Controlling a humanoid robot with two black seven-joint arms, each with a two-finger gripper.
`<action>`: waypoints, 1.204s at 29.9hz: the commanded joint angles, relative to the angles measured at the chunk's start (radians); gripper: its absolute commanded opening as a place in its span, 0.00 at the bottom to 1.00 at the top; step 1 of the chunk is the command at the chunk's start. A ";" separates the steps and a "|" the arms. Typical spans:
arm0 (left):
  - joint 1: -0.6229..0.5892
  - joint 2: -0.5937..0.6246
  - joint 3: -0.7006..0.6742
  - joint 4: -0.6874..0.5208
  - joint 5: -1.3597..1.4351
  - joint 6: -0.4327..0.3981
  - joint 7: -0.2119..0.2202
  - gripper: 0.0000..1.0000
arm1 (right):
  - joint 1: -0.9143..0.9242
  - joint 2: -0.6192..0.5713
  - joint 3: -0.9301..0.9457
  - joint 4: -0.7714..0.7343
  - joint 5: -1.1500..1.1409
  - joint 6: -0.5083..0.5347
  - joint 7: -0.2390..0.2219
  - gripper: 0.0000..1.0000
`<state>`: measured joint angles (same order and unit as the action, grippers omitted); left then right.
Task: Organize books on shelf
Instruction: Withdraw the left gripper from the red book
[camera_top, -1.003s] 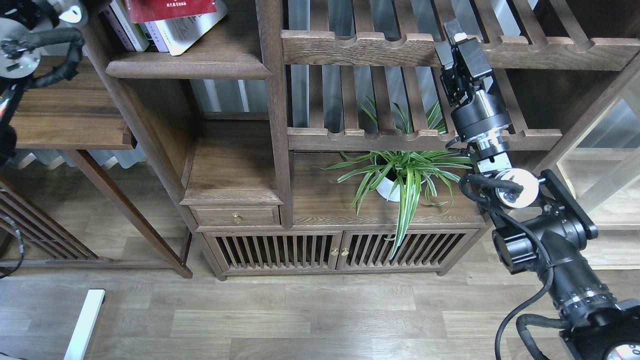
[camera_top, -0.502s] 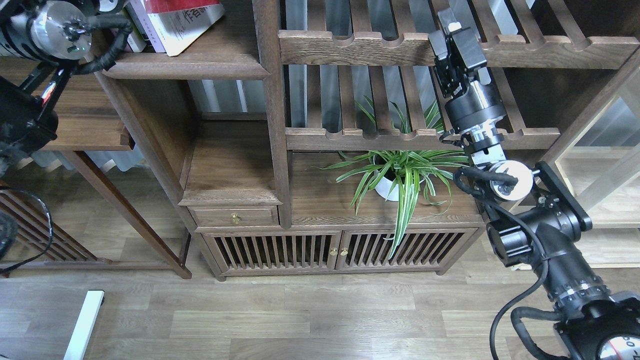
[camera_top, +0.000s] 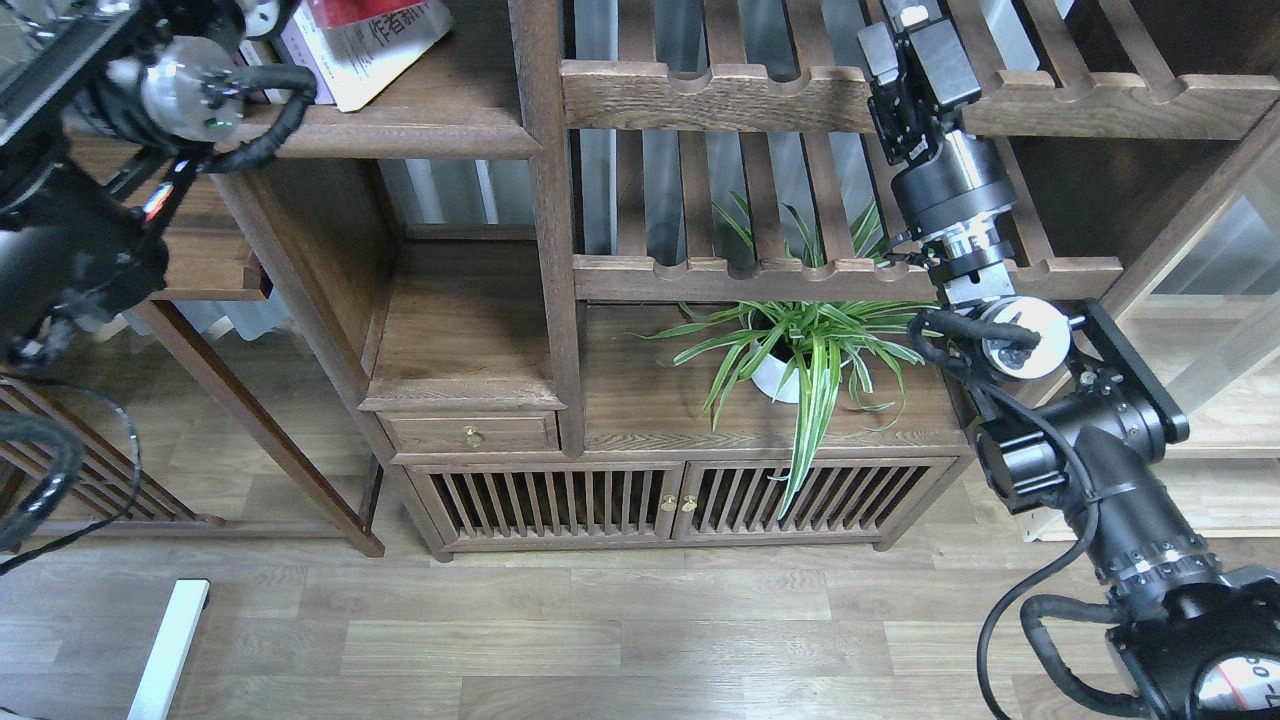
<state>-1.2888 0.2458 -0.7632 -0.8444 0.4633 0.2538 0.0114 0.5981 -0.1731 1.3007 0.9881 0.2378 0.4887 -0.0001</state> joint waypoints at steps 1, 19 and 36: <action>-0.021 -0.040 0.039 0.065 0.000 -0.002 -0.054 0.19 | -0.011 -0.006 0.002 0.000 0.000 0.000 0.000 0.74; 0.013 -0.135 0.122 0.231 -0.015 -0.005 -0.312 0.21 | -0.035 -0.008 0.017 0.006 0.001 0.000 0.002 0.73; 0.022 -0.188 0.124 0.399 -0.046 -0.059 -0.390 0.22 | -0.035 -0.016 0.019 0.012 0.001 0.000 0.002 0.73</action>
<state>-1.2674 0.0590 -0.6391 -0.4659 0.4166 0.2137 -0.3792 0.5629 -0.1883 1.3195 0.9986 0.2393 0.4887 0.0016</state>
